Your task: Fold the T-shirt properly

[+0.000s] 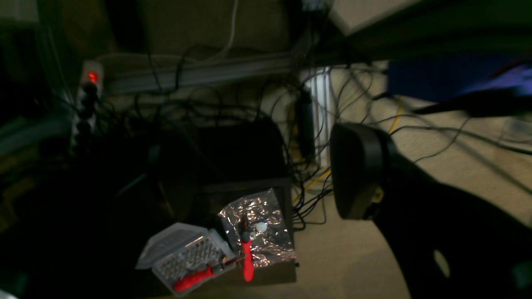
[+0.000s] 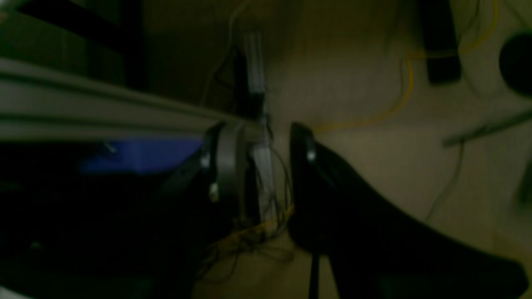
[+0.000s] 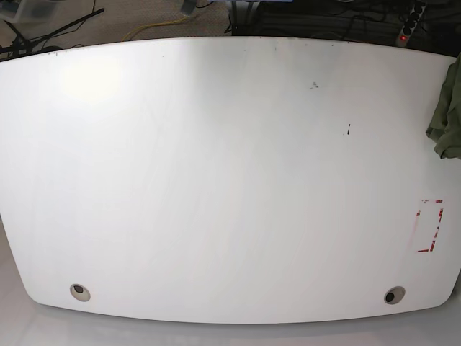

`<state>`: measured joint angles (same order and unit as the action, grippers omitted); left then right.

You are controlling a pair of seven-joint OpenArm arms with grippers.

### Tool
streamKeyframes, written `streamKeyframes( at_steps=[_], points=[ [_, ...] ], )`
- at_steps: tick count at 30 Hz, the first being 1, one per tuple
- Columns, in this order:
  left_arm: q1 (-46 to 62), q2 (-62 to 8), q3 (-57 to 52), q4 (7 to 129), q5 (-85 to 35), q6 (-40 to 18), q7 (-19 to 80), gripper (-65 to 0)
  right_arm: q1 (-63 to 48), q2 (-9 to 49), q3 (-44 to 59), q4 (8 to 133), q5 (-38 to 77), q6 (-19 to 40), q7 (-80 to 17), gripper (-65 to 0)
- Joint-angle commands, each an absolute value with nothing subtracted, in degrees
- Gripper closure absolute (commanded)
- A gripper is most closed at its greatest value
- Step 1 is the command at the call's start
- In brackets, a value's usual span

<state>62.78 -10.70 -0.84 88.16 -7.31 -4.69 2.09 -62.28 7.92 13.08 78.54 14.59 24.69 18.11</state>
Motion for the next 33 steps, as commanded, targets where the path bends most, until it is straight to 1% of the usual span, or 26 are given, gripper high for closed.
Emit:
streamKeyframes(
  at_steps=[1,4,6,8,13,17,24,30,33],
  points=[
    [59.8,-10.6,-0.8,81.7,-7.3,-4.9,0.7,-44.7,-60.0,8.4,10.7,72.0,14.8,25.0,20.4,-16.6],
    [55.2,-10.6,-0.2,74.0,-7.3,-5.0,0.7,-44.7,-55.3,8.5,8.5,66.1,14.8,24.9,20.2,-16.6],
    [50.5,-10.6,0.8,67.4,-7.3,-5.0,0.6,-44.7,-51.7,8.5,8.2,60.7,14.7,24.9,20.1,-16.6],
    [47.9,-10.6,1.1,63.3,-7.3,-5.0,0.6,-44.7,-49.3,8.5,8.2,57.1,14.6,24.9,20.1,-16.6],
    [39.0,-10.5,1.2,50.5,-7.3,-5.0,0.6,-44.7,-39.3,8.5,8.6,44.7,5.9,24.8,20.1,-16.6],
    [32.7,-8.8,1.2,42.3,-7.0,-5.0,0.4,-44.7,-34.1,8.5,8.6,38.2,3.2,24.8,20.0,-16.8],
    [19.6,-8.7,1.2,23.9,-7.0,-5.0,0.4,-44.7,-23.5,9.5,8.6,24.0,0.0,24.8,19.9,-17.0],
    [13.7,-8.5,1.3,16.2,-6.9,-4.6,0.5,-44.7,-17.5,9.7,8.3,19.1,-0.2,24.8,19.5,-17.1],
    [10.5,-8.5,1.3,11.9,-6.9,-4.6,0.6,-44.7,-15.6,10.0,8.3,18.9,-0.3,24.7,15.7,-17.1]
  ],
)
